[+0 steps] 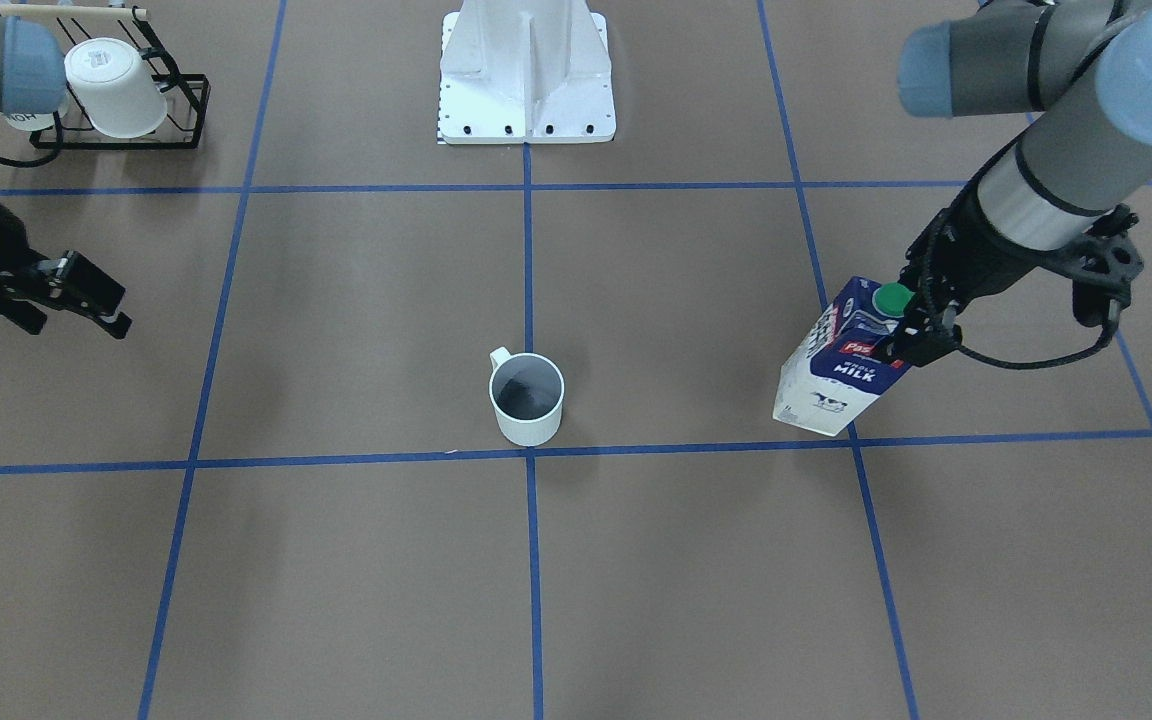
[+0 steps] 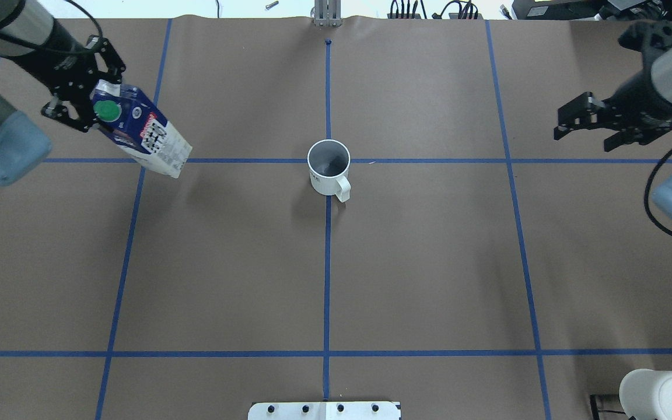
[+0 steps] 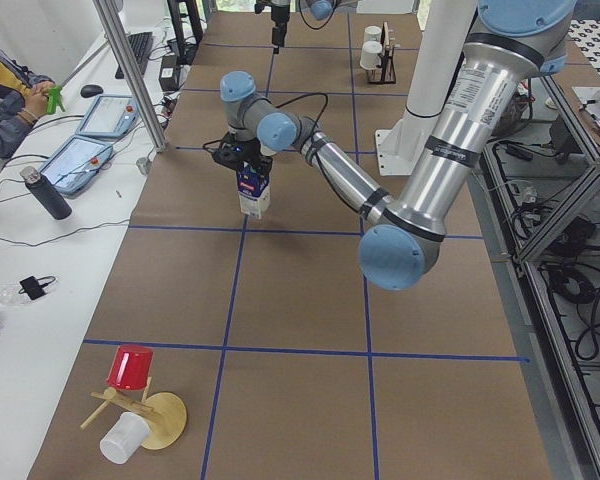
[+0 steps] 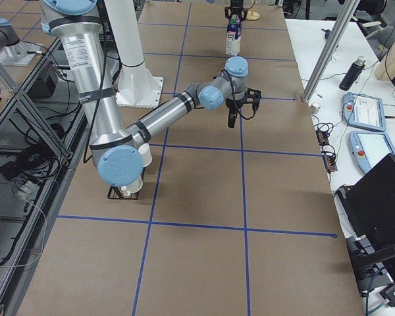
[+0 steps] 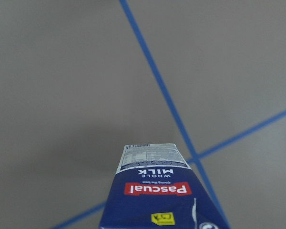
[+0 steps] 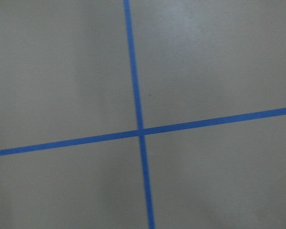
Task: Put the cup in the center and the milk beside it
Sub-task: 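Lift the milk carton with the left gripper while the right arm withdraws, then carry the milk carton beside the mug and set it down with the left gripper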
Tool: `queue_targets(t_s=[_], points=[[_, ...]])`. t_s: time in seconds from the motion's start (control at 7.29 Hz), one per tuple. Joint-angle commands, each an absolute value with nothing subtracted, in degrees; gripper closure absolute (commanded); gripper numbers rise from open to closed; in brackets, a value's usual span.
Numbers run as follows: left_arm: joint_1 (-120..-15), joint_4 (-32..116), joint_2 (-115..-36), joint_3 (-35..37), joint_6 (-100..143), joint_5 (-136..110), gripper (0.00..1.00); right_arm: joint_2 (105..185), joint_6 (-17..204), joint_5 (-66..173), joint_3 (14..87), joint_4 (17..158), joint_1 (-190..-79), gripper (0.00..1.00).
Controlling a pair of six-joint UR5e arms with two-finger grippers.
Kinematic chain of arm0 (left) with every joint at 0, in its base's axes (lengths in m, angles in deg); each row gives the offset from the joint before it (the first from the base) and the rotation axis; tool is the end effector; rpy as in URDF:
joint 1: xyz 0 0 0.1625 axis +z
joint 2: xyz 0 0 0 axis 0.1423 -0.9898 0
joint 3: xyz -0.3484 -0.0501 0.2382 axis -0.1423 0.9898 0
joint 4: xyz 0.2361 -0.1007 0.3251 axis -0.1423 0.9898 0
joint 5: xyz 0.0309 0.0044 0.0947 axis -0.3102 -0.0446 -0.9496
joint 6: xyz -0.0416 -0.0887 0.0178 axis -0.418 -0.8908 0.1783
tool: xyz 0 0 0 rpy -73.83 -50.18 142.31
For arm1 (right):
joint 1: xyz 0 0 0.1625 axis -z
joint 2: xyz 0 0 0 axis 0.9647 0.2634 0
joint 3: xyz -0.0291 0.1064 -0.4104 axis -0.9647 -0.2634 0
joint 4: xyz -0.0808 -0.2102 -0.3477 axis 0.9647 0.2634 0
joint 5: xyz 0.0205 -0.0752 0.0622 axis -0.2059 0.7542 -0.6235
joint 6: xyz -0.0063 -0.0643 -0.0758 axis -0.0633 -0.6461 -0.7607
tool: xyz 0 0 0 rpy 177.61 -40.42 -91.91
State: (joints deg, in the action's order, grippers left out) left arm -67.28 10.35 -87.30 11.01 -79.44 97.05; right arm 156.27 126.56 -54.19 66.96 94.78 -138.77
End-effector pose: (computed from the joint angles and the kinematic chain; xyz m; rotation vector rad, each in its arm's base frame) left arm 0.2690 -0.5799 0.2608 -0.5243 0.8380 -1.1302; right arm -0.1726 -0.5104 0.4026 0.0296 -0.8979 0.1755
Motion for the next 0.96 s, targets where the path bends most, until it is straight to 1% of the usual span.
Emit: queue_targets(t_s=[0.0,0.14,0.27,0.41,0.55,0.69,0.82], points=[[-63.13,10.04,-98.66,2.76,-88.81,93.75,0.51,165.36,111.41,-55.29,67.25,94.68,-146.07,0.00],[-61.98,10.04,-104.19,-2.85,-91.63,92.76,0.51,166.78,109.00,-55.30,67.25,94.59,-146.96,0.00],[-61.45,10.04,-108.07,-7.00,-93.83,92.67,0.50,167.06,108.97,-55.30,67.34,94.50,-147.06,0.00],[-60.92,10.13,-110.11,-9.30,-94.46,92.67,0.50,167.15,109.06,-55.30,67.34,94.41,-147.15,0.00],[-59.78,10.22,-113.18,-13.32,-94.64,92.67,0.50,167.24,109.06,-55.30,67.34,94.41,-147.15,0.00],[-57.77,10.56,-114.51,-15.63,-95.34,92.23,0.50,167.24,108.97,-55.30,67.43,94.41,-147.24,0.00],[-56.18,10.65,-113.74,-15.65,-95.52,90.31,0.50,167.24,108.97,-55.21,67.08,94.41,-147.24,0.00]])
